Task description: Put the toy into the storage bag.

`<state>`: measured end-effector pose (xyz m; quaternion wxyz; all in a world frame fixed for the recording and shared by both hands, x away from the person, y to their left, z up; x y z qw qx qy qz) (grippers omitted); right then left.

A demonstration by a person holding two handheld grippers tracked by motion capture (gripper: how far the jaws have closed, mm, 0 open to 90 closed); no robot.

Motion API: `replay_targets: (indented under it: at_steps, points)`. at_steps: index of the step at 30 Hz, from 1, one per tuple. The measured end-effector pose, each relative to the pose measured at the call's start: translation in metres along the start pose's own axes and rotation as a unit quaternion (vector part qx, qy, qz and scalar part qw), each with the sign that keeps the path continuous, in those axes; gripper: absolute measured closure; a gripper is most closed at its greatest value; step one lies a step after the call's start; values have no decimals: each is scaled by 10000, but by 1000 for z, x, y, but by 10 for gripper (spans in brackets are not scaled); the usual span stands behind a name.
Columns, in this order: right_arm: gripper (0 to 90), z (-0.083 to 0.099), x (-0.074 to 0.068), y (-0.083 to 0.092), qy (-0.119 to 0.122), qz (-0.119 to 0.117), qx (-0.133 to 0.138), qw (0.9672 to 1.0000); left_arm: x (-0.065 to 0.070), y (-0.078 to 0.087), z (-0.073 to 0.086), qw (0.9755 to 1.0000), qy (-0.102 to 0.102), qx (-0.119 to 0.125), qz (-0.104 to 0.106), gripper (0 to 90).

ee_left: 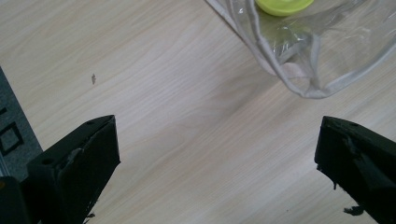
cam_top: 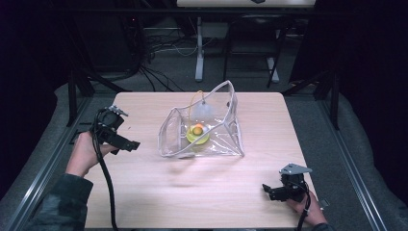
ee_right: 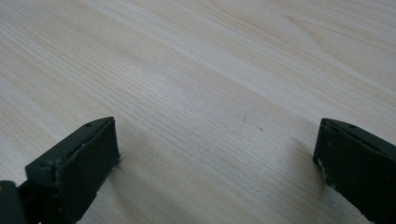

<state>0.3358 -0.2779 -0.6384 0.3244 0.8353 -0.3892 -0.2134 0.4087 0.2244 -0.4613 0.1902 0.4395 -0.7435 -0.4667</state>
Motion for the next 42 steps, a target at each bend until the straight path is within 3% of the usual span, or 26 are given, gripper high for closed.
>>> replay_targets:
  at_steps: [10, 17, 25, 27, 34, 36, 42]
  points:
    - [0, 0, 0, 0, 1, 1, 2, 10000, 0, -26, 36, 9998, 200, 0, 12, 0]
    - [0, 0, 0, 0, -1, 1, 2, 10000, 3, -48, 64, 9989, 450, 30, 84, 2]
    - [0, 0, 0, 0, -3, 1, 1, 10000, 6, -63, 86, 9978, 654, 69, 108, 5]
    - [0, 0, 0, 0, 0, 1, 0, 10000, 11, -68, 95, 9965, 767, 112, 303, 20]
    - [0, 0, 0, 0, -2, 2, 2, 10000, 10, -75, 110, 9959, 858, 55, 271, 20]
    - [0, 0, 0, 0, -2, 11, 1, 10000, 10, -80, 116, 9958, 901, 63, 177, 8]
    - [0, 0, 0, 0, 0, 10, 1, 10000, 9, -91, 126, 9962, 844, -34, 201, 0]
Point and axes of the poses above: each handheld gripper's, and its own axes: y roughly backward along the jaws, z roughly out of its underside, x roughly to its right, the point moved 7 cm from there along -y, roughly forward along the jaws, and after that the axes turned 6 degrees about -z, right-handed, at the moved point
